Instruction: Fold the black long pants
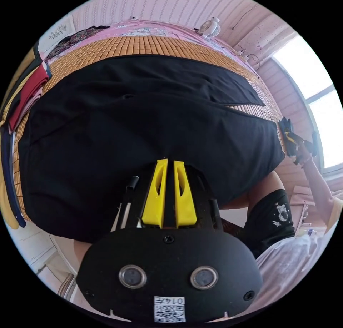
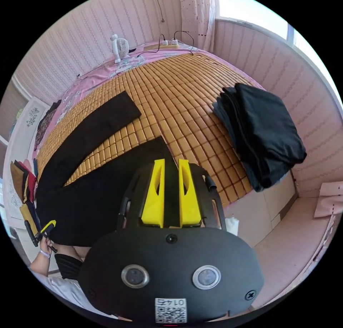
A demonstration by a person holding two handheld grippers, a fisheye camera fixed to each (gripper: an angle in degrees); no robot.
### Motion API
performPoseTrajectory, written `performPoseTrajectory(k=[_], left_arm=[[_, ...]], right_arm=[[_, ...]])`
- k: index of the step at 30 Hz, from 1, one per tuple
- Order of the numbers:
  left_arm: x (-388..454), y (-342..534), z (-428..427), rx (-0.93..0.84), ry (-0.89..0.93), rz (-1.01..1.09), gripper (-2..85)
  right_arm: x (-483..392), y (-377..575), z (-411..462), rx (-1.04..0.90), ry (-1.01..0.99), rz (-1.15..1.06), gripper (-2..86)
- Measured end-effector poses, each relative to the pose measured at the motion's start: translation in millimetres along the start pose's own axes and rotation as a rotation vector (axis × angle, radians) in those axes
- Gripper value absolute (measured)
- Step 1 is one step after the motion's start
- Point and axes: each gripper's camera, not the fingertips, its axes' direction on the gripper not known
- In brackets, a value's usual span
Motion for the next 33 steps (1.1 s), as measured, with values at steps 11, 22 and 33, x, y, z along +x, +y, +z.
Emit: performPoseTrajectory(k=[11, 22, 33], left_arm=[[59, 17, -4, -0.045, -0.116, 0.154, -0.9], [72, 94, -59, 0.064, 0.041, 0.034, -0.6], [131, 257, -117, 0.331, -0.32, 0.223, -1.0]], right_arm=[[15, 94, 6, 0.02, -0.062, 0.17, 1.8], [-101, 189, -43, 0.212, 0.439, -0.148, -0.6], [-256, 318, -41, 0.307, 0.28, -0.52, -1.0]])
